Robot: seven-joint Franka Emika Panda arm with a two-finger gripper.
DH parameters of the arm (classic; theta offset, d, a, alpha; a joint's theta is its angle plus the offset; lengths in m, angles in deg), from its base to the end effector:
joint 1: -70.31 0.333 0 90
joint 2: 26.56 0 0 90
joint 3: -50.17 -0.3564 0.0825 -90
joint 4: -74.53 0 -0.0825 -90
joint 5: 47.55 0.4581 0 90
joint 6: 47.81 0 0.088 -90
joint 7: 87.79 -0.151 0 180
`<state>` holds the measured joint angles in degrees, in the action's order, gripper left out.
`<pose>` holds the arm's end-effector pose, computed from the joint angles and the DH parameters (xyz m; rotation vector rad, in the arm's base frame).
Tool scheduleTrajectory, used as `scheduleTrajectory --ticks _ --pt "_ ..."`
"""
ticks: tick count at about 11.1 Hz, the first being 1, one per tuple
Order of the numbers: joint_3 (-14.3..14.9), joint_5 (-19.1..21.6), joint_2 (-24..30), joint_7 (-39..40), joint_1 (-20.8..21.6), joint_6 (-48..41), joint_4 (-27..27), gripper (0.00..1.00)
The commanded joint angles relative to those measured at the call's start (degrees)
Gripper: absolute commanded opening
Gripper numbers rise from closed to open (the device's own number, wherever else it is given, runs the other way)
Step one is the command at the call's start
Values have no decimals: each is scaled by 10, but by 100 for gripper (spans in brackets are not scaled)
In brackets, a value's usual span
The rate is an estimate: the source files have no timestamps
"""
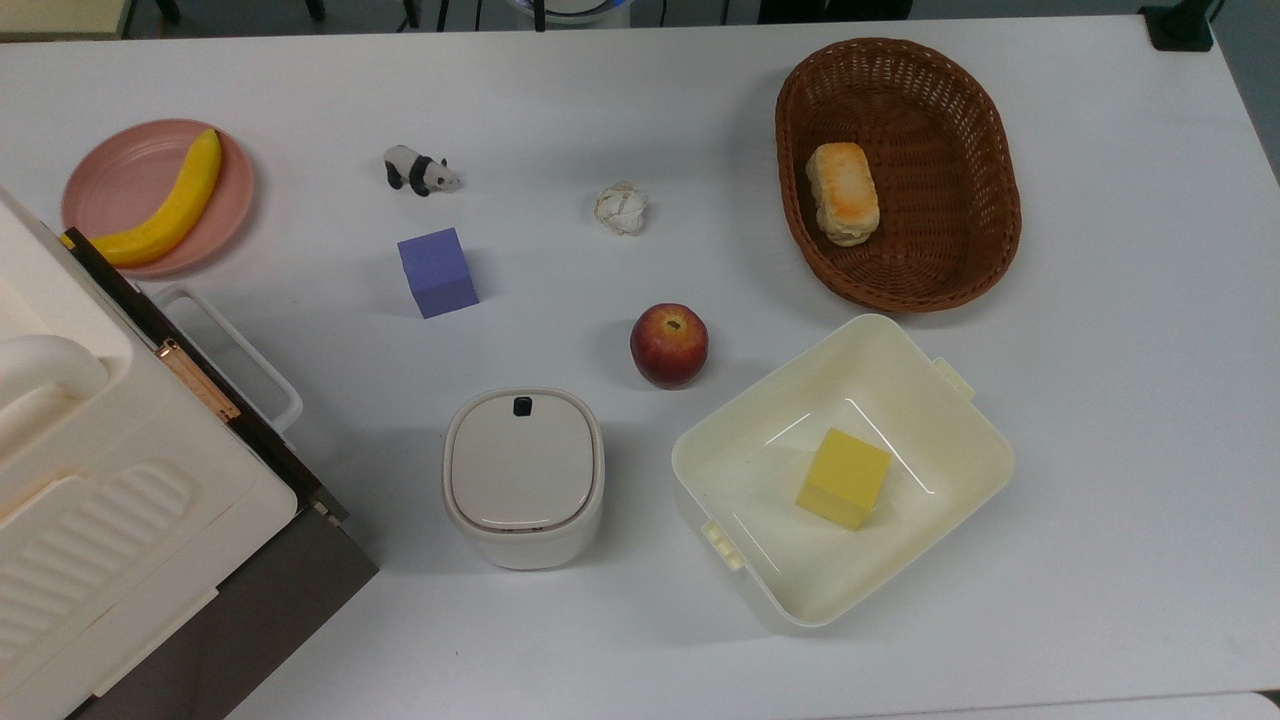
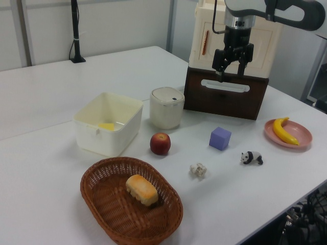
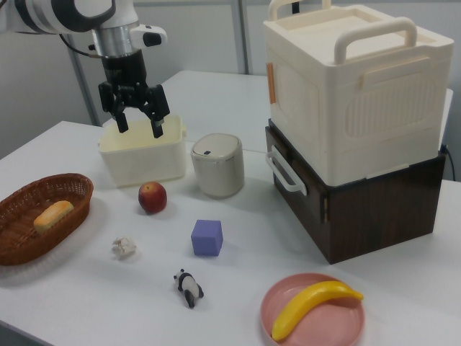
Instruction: Open the trash can
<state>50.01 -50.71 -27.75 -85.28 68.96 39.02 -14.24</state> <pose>0.6272 -0.0216 0.6151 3.0869 0.0332 -0.0870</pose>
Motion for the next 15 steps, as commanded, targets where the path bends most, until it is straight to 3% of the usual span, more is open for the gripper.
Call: scheduleTrajectory --ticks 1,9,10,11,12,15 --pt "2 39 0 13 -4 -9 7 100" --pt "2 39 0 9 -2 26 -2 100" --pt "2 39 -2 9 -3 34 -3 93" --pt "2 40 -3 9 -3 60 -4 32" --pt "2 54 -7 14 -3 95 -11 0" --pt "2 62 -49 -5 0 205 -6 0"
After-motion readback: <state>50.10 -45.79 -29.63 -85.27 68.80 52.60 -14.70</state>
